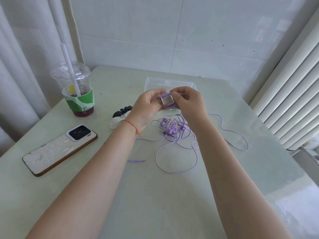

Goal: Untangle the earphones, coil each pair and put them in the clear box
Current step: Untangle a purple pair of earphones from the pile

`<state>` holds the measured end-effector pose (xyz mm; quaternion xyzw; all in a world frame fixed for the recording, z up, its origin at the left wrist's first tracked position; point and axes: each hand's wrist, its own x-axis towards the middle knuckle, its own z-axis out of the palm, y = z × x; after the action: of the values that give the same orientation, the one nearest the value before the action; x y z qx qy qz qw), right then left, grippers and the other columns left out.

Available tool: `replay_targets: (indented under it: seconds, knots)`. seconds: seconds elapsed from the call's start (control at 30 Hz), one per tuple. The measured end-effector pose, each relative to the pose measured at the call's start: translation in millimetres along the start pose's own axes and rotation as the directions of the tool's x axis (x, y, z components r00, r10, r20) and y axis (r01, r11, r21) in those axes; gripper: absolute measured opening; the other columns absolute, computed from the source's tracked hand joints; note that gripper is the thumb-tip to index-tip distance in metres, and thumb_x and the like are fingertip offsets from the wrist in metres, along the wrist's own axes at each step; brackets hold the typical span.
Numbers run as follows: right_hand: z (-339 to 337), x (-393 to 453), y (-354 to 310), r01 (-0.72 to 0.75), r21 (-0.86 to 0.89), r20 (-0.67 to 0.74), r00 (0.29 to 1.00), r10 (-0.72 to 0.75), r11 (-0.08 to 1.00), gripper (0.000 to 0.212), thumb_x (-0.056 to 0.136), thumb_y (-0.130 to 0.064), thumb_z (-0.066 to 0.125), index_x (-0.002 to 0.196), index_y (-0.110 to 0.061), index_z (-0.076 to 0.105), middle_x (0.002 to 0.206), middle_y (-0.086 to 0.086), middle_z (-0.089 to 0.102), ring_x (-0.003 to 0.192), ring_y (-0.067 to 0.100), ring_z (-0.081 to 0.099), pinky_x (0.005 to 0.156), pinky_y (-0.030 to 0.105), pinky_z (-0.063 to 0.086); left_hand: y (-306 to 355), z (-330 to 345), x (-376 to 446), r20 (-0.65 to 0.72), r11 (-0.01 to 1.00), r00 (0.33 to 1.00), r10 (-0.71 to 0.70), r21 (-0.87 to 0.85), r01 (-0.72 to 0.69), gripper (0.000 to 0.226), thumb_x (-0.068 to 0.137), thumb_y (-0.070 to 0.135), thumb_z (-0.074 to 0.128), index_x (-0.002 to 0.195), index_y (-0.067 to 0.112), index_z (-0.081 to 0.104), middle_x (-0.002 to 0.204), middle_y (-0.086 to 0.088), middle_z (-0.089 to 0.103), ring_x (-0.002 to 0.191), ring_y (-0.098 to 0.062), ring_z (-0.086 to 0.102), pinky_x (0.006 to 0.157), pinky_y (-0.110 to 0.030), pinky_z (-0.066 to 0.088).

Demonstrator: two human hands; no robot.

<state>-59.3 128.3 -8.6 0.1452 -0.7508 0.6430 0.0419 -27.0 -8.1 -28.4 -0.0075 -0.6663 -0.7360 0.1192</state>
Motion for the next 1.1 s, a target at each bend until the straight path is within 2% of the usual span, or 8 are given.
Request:
replay_targets:
  seconds: [0.07, 0.17, 0.27, 0.6, 0.73, 0.87, 1.0, 1.1]
  knots:
    - [3, 1, 1, 0.029, -0.041, -0.045, 0.999, -0.031, 0.999, 0.011, 0.092, -0.007, 0.06, 0.089, -0.014, 0.067, 0.088, 0.013, 0.072, 0.084, 0.03, 0.07, 0.081, 0.047, 0.058, 0, -1, 1, 0.027, 1.0, 0.999, -0.026, 0.006, 0.026, 0.031, 0.093, 0.001, 0.061, 0.124, -0.005, 0.058, 0.116, -0.024, 0.066, 0.101, -0.031, 0.068, 0.09, -0.036, 0.056]
    - [4, 1, 2, 0.058, -0.094, -0.064, 0.996, -0.064, 0.994, 0.014, 0.092, -0.007, 0.058, 0.09, -0.017, 0.068, 0.087, 0.008, 0.073, 0.084, 0.026, 0.07, 0.08, 0.045, 0.058, 3, -1, -1, 0.048, 0.996, 0.998, -0.038, 0.087, 0.033, 0.028, 0.095, 0.011, 0.061, 0.122, 0.002, 0.062, 0.101, -0.018, 0.069, 0.08, -0.02, 0.068, 0.073, -0.025, 0.056]
    - [4, 1, 2, 0.081, -0.128, -0.062, 0.994, -0.089, 0.988, 0.016, 0.092, -0.008, 0.056, 0.09, -0.019, 0.067, 0.084, 0.004, 0.072, 0.08, 0.023, 0.069, 0.079, 0.043, 0.058, 6, -1, -3, 0.041, 0.999, 0.998, -0.049, 0.024, 0.048, 0.028, 0.095, 0.007, 0.06, 0.122, 0.008, 0.059, 0.1, -0.019, 0.066, 0.074, -0.02, 0.067, 0.073, -0.025, 0.057]
    - [-3, -1, -4, 0.103, -0.173, -0.048, 0.992, -0.112, 0.98, 0.025, 0.089, 0.0, 0.05, 0.092, -0.018, 0.067, 0.082, 0.005, 0.071, 0.071, 0.018, 0.065, 0.067, 0.032, 0.054, 17, 0, -11, 0.235, 0.959, 0.965, -0.113, -0.227, 0.167, 0.042, 0.092, -0.002, 0.039, 0.131, -0.004, 0.056, 0.13, -0.021, 0.061, 0.113, -0.031, 0.063, 0.101, -0.041, 0.049]
    - [-2, -2, -5, 0.122, -0.308, 0.011, 0.992, -0.124, 0.943, 0.027, 0.085, 0.001, 0.049, 0.095, -0.017, 0.067, 0.078, -0.004, 0.067, 0.062, 0.011, 0.059, 0.06, 0.025, 0.047, 17, 0, -9, 0.184, 0.939, 0.97, -0.16, -0.275, 0.207, 0.035, 0.098, 0.023, 0.046, 0.118, 0.002, 0.065, 0.11, -0.013, 0.069, 0.1, -0.023, 0.065, 0.091, -0.036, 0.054]
    - [-2, -5, -8, 0.113, -0.293, -0.005, 0.993, -0.12, 0.949, 0.025, 0.083, 0.0, 0.053, 0.092, -0.016, 0.07, 0.072, -0.005, 0.067, 0.058, 0.008, 0.06, 0.06, 0.026, 0.052, 13, 0, -6, 0.069, 0.958, 0.99, -0.12, -0.254, 0.133, 0.017, 0.097, 0.0, 0.048, 0.103, 0.005, 0.063, 0.092, -0.011, 0.067, 0.083, -0.02, 0.067, 0.073, -0.029, 0.058]
    - [-3, -8, -12, 0.117, -0.25, -0.01, 0.992, -0.123, 0.961, 0.026, 0.082, 0.002, 0.053, 0.087, -0.018, 0.069, 0.069, -0.002, 0.067, 0.049, 0.007, 0.058, 0.055, 0.024, 0.051, 10, -2, -5, 0.01, 0.951, 0.994, -0.106, -0.291, 0.104, 0.013, 0.097, -0.001, 0.05, 0.102, -0.001, 0.062, 0.091, -0.015, 0.067, 0.08, -0.021, 0.07, 0.069, -0.028, 0.058]
    - [-2, -6, -10, 0.145, -0.293, -0.012, 0.988, -0.156, 0.945, 0.024, 0.084, -0.005, 0.057, 0.09, -0.021, 0.072, 0.081, -0.002, 0.064, 0.06, 0.01, 0.061, 0.063, 0.024, 0.051, 10, -3, -5, -0.028, 0.946, 0.995, -0.095, -0.314, 0.082, 0.012, 0.096, -0.002, 0.052, 0.103, -0.005, 0.062, 0.092, -0.018, 0.068, 0.079, -0.021, 0.071, 0.07, -0.028, 0.058]
